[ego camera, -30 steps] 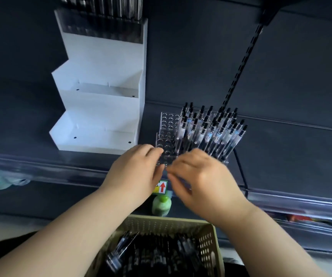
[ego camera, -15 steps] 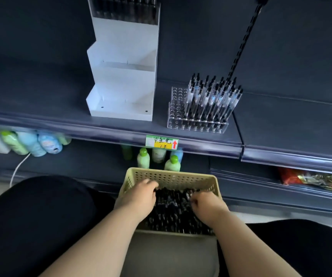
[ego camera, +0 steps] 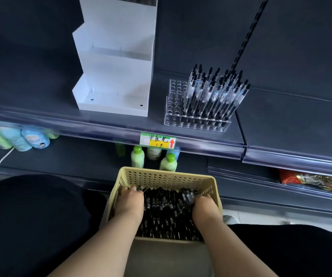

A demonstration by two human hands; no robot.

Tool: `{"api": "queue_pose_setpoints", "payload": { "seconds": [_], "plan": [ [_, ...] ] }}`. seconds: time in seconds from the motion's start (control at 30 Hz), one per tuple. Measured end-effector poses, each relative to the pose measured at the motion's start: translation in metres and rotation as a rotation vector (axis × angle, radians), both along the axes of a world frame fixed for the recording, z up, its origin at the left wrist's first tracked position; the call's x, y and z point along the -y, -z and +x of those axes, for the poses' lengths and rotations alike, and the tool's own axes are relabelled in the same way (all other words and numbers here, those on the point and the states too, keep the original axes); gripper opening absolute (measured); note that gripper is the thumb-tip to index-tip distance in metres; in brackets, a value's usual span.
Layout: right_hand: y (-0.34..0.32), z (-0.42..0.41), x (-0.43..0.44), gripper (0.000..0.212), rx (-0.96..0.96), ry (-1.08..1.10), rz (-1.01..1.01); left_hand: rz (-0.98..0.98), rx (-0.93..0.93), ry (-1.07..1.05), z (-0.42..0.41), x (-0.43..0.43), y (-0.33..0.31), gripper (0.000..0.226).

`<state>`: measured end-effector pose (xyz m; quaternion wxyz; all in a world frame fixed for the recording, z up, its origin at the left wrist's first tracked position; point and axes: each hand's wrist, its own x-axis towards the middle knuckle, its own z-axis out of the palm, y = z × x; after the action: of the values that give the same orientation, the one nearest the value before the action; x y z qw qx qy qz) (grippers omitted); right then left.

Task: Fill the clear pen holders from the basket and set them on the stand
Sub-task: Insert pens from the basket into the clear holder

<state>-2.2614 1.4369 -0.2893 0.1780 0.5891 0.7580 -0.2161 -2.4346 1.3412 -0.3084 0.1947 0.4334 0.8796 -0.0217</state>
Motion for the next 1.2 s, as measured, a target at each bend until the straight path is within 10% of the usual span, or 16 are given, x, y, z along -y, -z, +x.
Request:
{"api": "queue_pose_setpoints", "payload": {
  "seconds": [0.6,1.2],
  "plan": [
    [0.004,-0.01,-0.016,0.064,0.075,0.001,-0.077,0.702,0.413,-0.442,0.004,-0.002,0.007,0.046],
    [-0.056,-0.008,-0.004,0.016,-0.687,0.044,0.048,1.022,0.842,-0.434,0.007,-0.007,-0.07,0.028]
  ]
}}
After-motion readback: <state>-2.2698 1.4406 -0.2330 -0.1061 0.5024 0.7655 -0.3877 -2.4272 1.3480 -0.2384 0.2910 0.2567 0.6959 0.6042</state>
